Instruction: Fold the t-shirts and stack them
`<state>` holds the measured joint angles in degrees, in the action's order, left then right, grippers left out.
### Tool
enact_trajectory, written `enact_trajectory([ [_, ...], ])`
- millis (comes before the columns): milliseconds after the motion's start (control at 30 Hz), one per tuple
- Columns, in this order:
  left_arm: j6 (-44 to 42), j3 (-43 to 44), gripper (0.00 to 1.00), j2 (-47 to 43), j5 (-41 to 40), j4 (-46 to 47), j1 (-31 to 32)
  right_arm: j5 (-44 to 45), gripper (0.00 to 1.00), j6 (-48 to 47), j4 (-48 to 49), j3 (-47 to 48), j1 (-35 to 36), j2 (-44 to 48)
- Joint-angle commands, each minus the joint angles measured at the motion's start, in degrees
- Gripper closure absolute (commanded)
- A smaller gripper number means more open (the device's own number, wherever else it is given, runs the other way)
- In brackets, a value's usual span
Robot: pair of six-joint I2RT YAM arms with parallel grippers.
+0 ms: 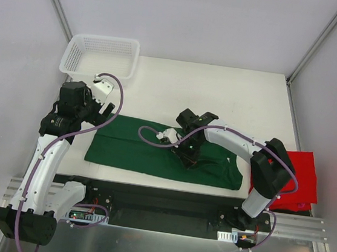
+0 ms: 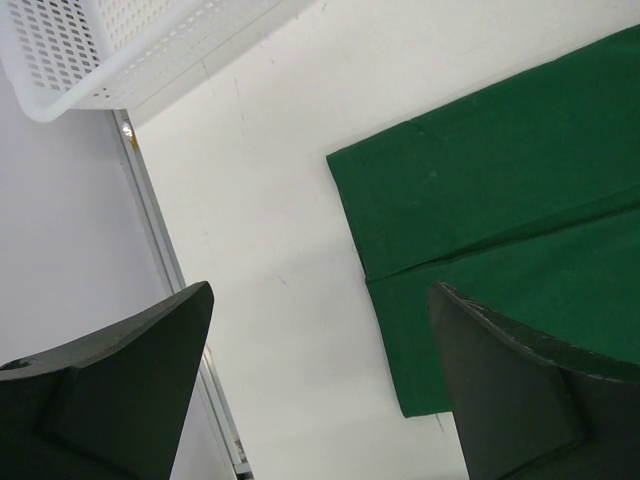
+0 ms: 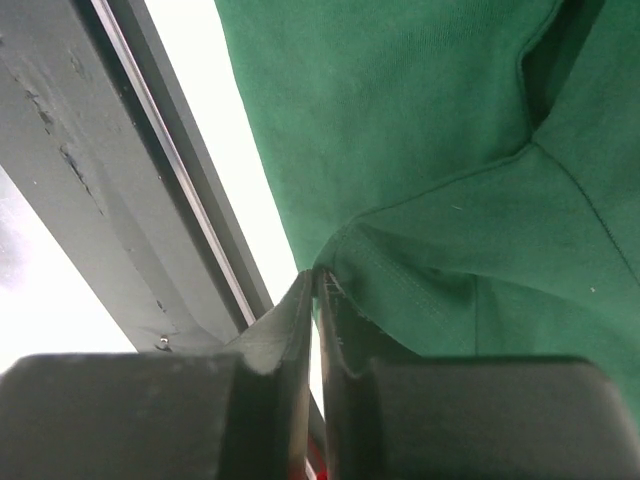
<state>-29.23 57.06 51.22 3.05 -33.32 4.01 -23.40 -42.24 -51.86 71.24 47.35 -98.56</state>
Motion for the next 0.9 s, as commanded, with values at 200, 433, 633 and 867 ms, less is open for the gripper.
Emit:
enact_trajectory([
  [200, 0.1, 0.6, 0.11, -0.9, 2.5, 0.4, -0.7, -3.9, 0.46, -4.4, -4.7, 1.7, 0.4, 1.4],
  [433, 0.1, 0.2, 0.11, -1.1, 3.3, 0.4, -0.7, 5.4, 0.42, -2.1, 1.5, -1.0, -4.1, 6.6],
  [633, 0.1, 0.2, 0.11, -1.1, 3.6, 0.4, -0.8, 6.0, 0.43, -0.9, 2.4, -1.7, -14.7, 9.8],
  [867, 0.3, 0.1, 0.11, -1.1, 4.5, 0.4, -0.7, 8.1, 0.44, -2.9, 4.9, -7.3, -20.5, 11.1],
])
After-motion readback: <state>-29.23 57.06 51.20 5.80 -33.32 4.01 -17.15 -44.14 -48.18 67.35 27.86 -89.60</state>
